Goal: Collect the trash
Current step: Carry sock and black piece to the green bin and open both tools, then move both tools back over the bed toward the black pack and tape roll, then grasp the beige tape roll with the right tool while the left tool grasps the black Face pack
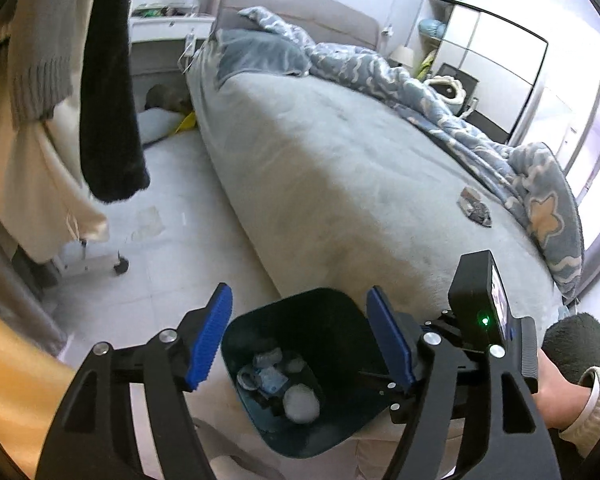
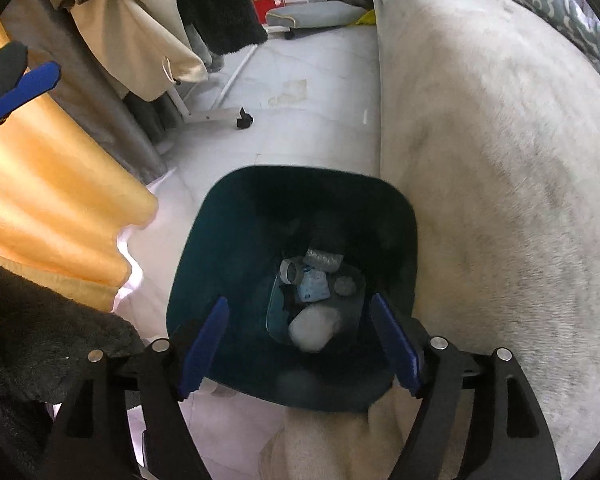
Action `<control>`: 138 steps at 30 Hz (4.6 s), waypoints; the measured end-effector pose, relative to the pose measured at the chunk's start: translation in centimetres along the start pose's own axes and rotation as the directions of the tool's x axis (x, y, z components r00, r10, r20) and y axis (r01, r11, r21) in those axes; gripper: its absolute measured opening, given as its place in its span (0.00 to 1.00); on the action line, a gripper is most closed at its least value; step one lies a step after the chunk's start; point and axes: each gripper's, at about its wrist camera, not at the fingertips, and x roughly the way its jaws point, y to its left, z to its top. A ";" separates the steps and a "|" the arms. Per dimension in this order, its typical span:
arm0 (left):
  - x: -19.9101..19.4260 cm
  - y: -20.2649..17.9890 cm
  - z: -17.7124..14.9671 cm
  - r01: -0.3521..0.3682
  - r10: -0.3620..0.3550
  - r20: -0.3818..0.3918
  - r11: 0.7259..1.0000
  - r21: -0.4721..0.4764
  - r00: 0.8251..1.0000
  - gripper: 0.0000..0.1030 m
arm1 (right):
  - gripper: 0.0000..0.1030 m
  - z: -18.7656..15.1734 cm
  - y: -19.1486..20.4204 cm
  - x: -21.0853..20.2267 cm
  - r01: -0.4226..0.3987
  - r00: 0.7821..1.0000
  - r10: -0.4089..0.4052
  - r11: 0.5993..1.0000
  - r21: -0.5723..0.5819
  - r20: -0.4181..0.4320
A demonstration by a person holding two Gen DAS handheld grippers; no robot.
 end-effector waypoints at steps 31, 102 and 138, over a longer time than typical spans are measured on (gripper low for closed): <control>-1.5 -6.6 6.9 0.059 -0.059 0.266 0.998 0.006 0.962 0.95 | 0.90 -1.2 -13.6 -14.4 0.148 0.921 -0.221 0.960 0.240 0.319; 21.9 -27.2 7.9 0.280 -0.248 -0.173 0.940 0.197 0.953 0.96 | 0.50 4.3 -36.5 -12.1 0.148 0.928 -0.260 0.915 0.376 0.267; 27.4 -30.1 8.0 0.157 -0.131 -0.184 0.978 0.134 0.974 0.72 | 0.50 -0.5 -39.0 -17.2 0.122 0.893 -0.284 0.899 0.420 0.349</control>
